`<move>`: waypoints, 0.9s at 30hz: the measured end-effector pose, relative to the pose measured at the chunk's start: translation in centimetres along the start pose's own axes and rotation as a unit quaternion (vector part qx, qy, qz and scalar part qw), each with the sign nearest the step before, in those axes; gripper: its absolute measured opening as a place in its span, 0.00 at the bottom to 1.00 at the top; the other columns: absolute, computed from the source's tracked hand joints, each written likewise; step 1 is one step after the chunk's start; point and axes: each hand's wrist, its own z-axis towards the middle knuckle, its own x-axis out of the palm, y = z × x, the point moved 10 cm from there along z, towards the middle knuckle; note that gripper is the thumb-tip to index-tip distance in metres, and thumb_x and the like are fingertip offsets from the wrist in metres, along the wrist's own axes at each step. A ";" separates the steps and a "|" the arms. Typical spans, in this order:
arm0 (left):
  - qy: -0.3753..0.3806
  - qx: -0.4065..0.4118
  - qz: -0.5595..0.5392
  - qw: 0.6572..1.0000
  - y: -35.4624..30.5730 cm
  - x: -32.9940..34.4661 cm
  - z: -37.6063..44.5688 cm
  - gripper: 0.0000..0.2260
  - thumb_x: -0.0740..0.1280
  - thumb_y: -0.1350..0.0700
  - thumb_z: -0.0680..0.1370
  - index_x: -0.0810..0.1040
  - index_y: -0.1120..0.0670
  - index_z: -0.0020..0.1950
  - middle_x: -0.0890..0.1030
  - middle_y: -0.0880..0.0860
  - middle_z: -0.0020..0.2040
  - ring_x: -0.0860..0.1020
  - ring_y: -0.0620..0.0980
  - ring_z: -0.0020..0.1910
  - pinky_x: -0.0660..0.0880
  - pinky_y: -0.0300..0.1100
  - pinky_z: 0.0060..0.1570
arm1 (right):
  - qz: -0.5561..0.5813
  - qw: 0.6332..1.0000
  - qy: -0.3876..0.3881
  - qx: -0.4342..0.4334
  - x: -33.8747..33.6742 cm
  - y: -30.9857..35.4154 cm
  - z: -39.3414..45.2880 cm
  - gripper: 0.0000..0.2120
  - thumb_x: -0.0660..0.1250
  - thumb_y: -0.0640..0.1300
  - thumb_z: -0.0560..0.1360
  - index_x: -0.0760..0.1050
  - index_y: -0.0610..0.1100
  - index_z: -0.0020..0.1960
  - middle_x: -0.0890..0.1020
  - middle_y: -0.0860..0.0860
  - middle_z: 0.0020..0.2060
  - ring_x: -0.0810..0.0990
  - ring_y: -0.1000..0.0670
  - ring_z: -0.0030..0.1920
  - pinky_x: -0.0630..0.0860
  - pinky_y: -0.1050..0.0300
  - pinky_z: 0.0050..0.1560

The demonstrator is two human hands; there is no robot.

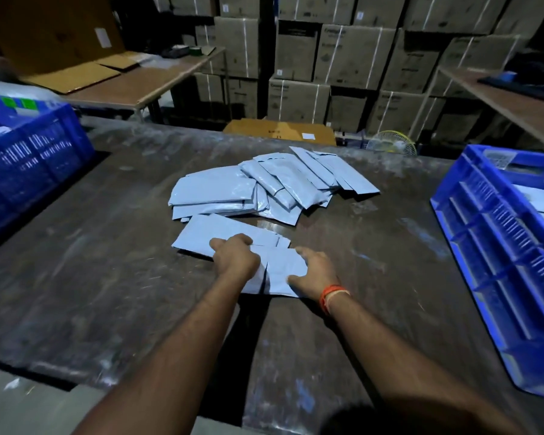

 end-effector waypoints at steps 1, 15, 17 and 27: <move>0.006 0.004 -0.018 1.000 -0.3 -0.2 -0.1 0.15 0.68 0.58 0.76 0.80 0.44 0.61 0.66 0.55 0.66 0.78 0.56 0.49 0.76 0.42 0.52 | 0.012 1.000 -0.008 0.006 -0.3 -0.5 -0.2 0.32 0.74 0.46 0.66 0.73 0.50 0.70 0.74 0.45 0.61 0.77 0.46 0.60 0.68 0.64 0.61; 0.242 0.189 -0.199 0.931 -14.0 8.3 -7.3 0.15 0.68 0.48 0.78 0.79 0.51 0.63 0.82 0.53 0.54 0.79 0.51 0.50 0.78 0.46 0.54 | 0.656 0.737 -0.032 0.158 -6.5 -10.3 -5.6 0.25 0.52 0.66 0.80 0.76 0.51 0.64 0.82 0.48 0.58 0.79 0.42 0.59 0.75 0.37 0.58; 0.227 0.239 -0.037 0.943 -13.3 11.4 -7.4 0.24 0.66 0.44 0.69 0.81 0.51 0.62 0.83 0.55 0.59 0.80 0.54 0.59 0.76 0.48 0.61 | 0.665 0.730 -0.061 0.145 -8.8 -13.0 -6.3 0.31 0.50 0.70 0.78 0.76 0.49 0.64 0.82 0.46 0.57 0.79 0.42 0.59 0.71 0.36 0.63; 0.126 0.239 0.157 0.950 -11.4 16.5 -8.8 0.24 0.69 0.49 0.73 0.75 0.40 0.70 0.70 0.52 0.70 0.66 0.58 0.69 0.67 0.52 0.70 | 0.364 0.898 -0.195 0.154 -12.9 -20.4 -8.7 0.10 0.70 0.35 0.73 0.81 0.43 0.53 0.84 0.47 0.39 0.81 0.48 0.38 0.75 0.56 0.38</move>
